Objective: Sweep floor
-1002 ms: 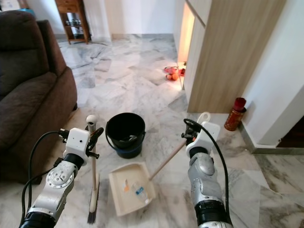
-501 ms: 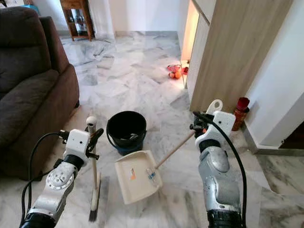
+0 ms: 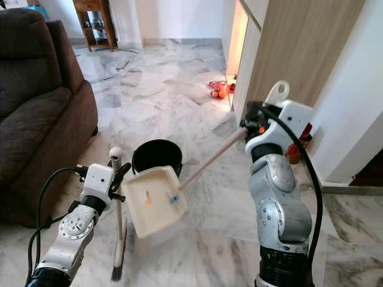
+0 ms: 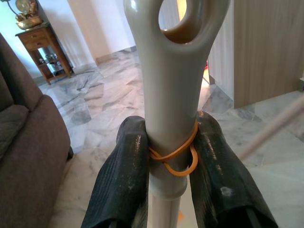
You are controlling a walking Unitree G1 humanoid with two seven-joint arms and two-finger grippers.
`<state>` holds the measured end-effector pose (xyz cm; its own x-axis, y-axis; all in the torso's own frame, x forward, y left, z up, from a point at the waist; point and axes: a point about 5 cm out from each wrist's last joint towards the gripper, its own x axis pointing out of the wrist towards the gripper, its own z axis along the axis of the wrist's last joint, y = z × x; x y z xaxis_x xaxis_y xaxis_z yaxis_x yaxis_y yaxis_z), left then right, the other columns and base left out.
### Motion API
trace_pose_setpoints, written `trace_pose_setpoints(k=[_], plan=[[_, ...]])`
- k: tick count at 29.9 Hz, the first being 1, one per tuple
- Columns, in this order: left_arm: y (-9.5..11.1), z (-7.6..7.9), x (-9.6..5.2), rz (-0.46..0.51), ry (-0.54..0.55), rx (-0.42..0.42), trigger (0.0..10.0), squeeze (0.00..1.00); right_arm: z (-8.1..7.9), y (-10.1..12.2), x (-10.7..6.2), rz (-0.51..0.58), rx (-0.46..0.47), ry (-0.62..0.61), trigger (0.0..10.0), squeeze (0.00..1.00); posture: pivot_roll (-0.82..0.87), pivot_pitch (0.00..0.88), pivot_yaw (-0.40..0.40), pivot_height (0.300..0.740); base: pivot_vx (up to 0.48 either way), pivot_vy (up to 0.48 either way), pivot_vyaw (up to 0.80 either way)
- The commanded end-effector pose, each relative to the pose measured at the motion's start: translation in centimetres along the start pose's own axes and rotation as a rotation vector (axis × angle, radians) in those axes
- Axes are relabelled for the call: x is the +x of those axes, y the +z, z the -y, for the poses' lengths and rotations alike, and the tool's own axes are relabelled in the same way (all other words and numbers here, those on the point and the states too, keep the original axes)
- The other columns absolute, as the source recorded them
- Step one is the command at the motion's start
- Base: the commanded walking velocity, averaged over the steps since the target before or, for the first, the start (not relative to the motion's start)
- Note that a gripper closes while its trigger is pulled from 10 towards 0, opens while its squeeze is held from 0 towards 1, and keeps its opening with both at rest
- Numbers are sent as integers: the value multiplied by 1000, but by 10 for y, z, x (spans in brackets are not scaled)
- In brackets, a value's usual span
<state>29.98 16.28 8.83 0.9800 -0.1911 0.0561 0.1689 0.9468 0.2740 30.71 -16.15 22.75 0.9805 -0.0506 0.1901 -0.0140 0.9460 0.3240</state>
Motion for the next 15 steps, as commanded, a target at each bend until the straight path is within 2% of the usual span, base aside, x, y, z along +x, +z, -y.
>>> trace_pose_setpoints(k=[1, 8, 15], plan=[[8, -2, 3, 53, 12, 20, 10000, 0, -12, 23, 0, 105, 50, 37, 10000, 0, 47, 0, 20, 740, 0, 0, 0], [8, -7, 3, 53, 43, 22, 10000, 0, -21, 19, 1, 95, 85, 41, 10000, 0, 52, 0, 19, 740, 0, 0, 0], [9, -9, 2, 54, 56, 28, 10000, 0, -26, 19, 2, 98, 93, 53, 10000, 0, 56, 0, 20, 740, 409, 0, 0]])
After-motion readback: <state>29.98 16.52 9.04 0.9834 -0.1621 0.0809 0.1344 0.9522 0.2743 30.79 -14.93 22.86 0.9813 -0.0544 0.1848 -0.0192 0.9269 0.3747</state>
